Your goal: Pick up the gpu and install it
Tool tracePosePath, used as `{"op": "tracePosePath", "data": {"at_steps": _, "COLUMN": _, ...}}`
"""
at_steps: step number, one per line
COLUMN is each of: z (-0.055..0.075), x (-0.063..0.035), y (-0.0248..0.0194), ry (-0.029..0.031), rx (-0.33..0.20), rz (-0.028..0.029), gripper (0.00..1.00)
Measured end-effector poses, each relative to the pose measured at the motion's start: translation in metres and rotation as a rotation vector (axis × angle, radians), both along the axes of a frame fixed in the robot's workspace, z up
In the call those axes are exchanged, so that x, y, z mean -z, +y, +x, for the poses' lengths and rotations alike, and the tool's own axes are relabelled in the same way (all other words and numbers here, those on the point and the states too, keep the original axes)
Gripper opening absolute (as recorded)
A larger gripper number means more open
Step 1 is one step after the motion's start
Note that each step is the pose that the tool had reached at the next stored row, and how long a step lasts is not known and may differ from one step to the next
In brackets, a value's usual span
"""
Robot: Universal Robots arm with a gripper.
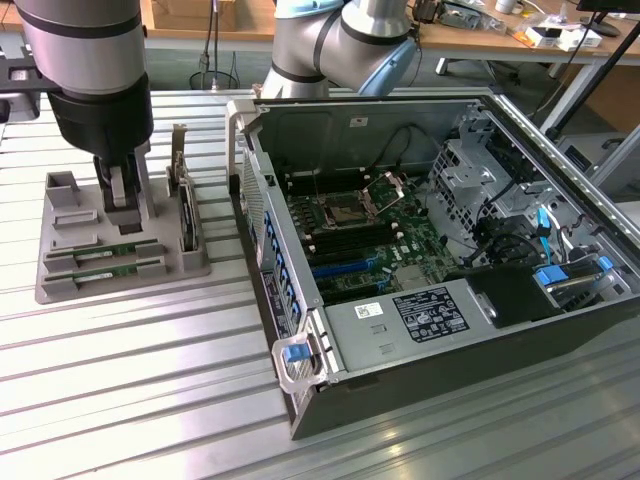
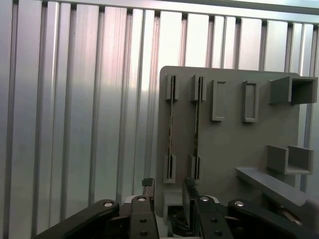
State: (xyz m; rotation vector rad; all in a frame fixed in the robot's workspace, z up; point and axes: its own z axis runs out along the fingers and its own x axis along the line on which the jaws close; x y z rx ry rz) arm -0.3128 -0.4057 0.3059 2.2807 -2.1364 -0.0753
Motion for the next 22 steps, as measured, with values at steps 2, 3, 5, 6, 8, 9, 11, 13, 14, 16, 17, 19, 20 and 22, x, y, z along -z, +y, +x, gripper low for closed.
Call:
{"op": "tracePosePath", "data": {"at_steps": 2, "z": 0.0000, "x": 0.0004, "y": -0.0001, "ry": 0.0000, "rx": 0.000, "rz": -0.0001, "gripper": 0.36}}
{"op": "tracePosePath", "data": {"at_steps": 3, "z": 0.0000, "x": 0.0007, "y": -0.0001, "ry": 0.0000, "rx": 0.000, "rz": 0.0000, "gripper": 0.36}}
{"op": "tracePosePath", "data": {"at_steps": 5, "z": 0.0000, "x": 0.0013, "y": -0.0002, "ry": 0.0000, "rx": 0.000, "rz": 0.0000, "gripper": 0.36}}
{"op": "tracePosePath", "data": {"at_steps": 6, "z": 0.0000, "x": 0.0015, "y": -0.0002, "ry": 0.0000, "rx": 0.000, "rz": 0.0000, "gripper": 0.36}}
{"op": "tracePosePath", "data": {"at_steps": 8, "z": 0.0000, "x": 0.0021, "y": -0.0003, "ry": 0.0000, "rx": 0.000, "rz": 0.0000, "gripper": 0.36}}
{"op": "tracePosePath", "data": {"at_steps": 9, "z": 0.0000, "x": 0.0023, "y": -0.0004, "ry": 0.0000, "rx": 0.000, "rz": 0.0000, "gripper": 0.36}}
{"op": "tracePosePath", "data": {"at_steps": 11, "z": 0.0000, "x": 0.0027, "y": -0.0004, "ry": 0.0000, "rx": 0.000, "rz": 0.0000, "gripper": 0.36}}
{"op": "tracePosePath", "data": {"at_steps": 13, "z": 0.0000, "x": 0.0031, "y": -0.0005, "ry": 0.0001, "rx": 0.000, "rz": 0.0000, "gripper": 0.36}}
{"op": "tracePosePath", "data": {"at_steps": 14, "z": 0.0000, "x": 0.0037, "y": -0.0005, "ry": 0.0000, "rx": 0.000, "rz": 0.0000, "gripper": 0.36}}
{"op": "tracePosePath", "data": {"at_steps": 16, "z": 0.0000, "x": 0.0041, "y": -0.0005, "ry": 0.0000, "rx": 0.000, "rz": 0.0000, "gripper": 0.36}}
{"op": "tracePosePath", "data": {"at_steps": 17, "z": 0.0000, "x": 0.0043, "y": -0.0005, "ry": 0.0000, "rx": 0.000, "rz": 0.0000, "gripper": 0.36}}
{"op": "tracePosePath", "data": {"at_steps": 19, "z": 0.0000, "x": 0.0050, "y": -0.0005, "ry": 0.0000, "rx": 0.000, "rz": 0.0000, "gripper": 0.36}}
{"op": "tracePosePath", "data": {"at_steps": 20, "z": 0.0000, "x": 0.0052, "y": -0.0005, "ry": 0.0000, "rx": 0.000, "rz": 0.0000, "gripper": 0.36}}
{"op": "tracePosePath", "data": {"at_steps": 22, "z": 0.0000, "x": 0.0057, "y": -0.0005, "ry": 0.0000, "rx": 0.000, "rz": 0.0000, "gripper": 0.36}}
